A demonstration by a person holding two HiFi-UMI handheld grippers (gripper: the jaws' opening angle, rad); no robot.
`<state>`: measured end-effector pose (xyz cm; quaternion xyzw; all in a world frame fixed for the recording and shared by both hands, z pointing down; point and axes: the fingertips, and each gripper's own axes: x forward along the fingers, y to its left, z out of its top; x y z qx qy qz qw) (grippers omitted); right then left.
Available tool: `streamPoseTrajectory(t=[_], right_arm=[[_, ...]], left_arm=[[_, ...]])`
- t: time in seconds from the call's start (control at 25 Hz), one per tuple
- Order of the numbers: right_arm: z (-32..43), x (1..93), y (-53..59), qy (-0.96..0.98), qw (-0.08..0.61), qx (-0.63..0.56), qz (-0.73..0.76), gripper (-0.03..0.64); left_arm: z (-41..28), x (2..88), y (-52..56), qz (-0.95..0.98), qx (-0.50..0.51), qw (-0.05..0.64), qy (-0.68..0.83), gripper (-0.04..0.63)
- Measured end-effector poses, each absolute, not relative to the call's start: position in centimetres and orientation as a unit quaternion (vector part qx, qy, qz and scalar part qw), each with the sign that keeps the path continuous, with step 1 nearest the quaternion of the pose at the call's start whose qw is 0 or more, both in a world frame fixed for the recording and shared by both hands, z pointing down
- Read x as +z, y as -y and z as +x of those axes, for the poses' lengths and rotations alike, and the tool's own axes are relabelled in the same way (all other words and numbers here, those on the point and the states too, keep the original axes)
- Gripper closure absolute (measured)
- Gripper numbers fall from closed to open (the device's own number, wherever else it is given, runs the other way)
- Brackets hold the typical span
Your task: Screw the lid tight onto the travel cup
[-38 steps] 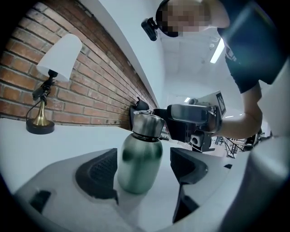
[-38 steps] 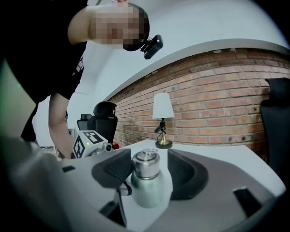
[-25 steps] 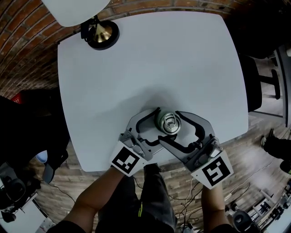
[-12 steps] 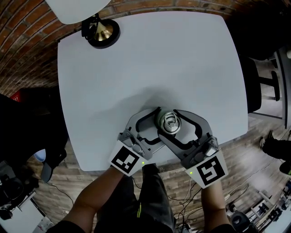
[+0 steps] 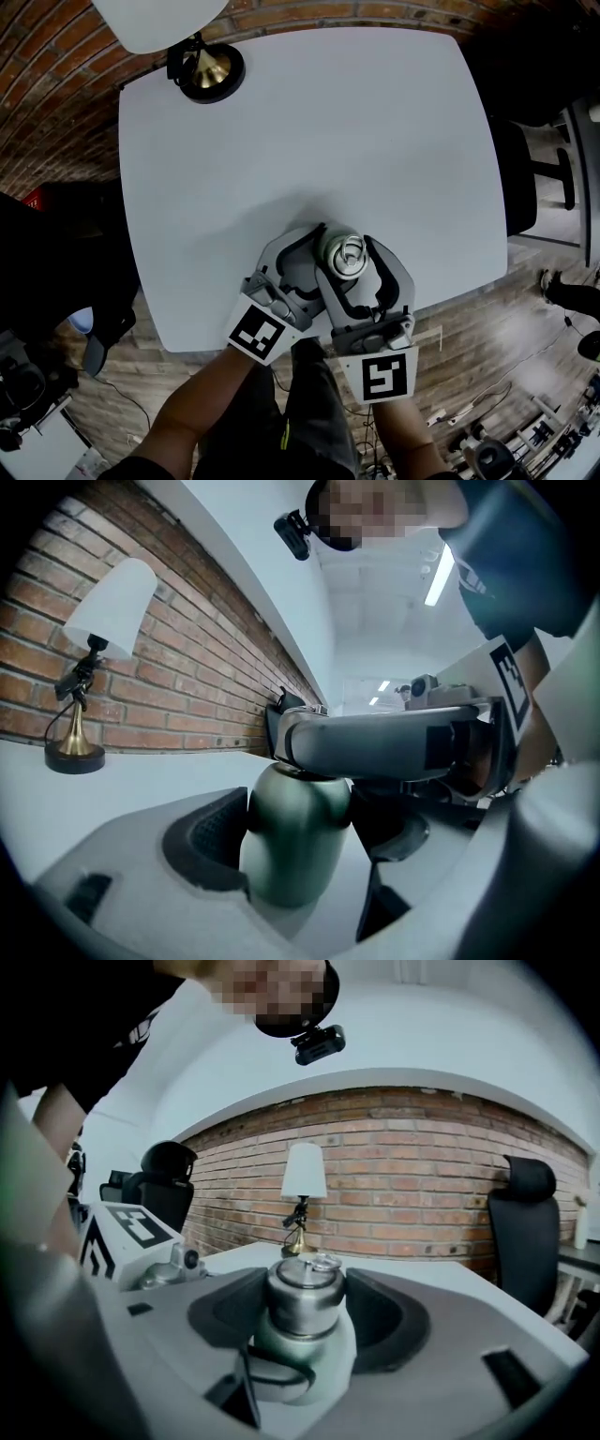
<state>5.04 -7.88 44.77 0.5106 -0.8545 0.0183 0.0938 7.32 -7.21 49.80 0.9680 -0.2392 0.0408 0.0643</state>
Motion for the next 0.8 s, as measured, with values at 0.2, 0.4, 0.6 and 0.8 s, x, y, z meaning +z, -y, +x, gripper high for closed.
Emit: streamPoseTrajectory(t=[0.2,0.4,0.6,0.8], right_arm=[[5.0,45.0,7.8,0.831,0.094,0.006,0.548,0.354],[4.6,45.4,6.8,0.865,0.098,0.032,0.492,0.345],[5.0,44.3,5.2,0.915,0.11,0.014,0.388,0.341],[5.2,43.8,5.4,0.938,0.14,-0.02,0.315,0.341]], left_arm=[[7.2,49.9,7.2,0.965,0.041,0.064,0.249,0.239],[7.0,50.0,7.3,0.963,0.044,0.071,0.256,0.239],[7.2,49.9,7.2,0.964,0.044,0.071,0.253,0.239],[7.1,50.0,7.2,0.963,0.044,0.076,0.255,0.239]])
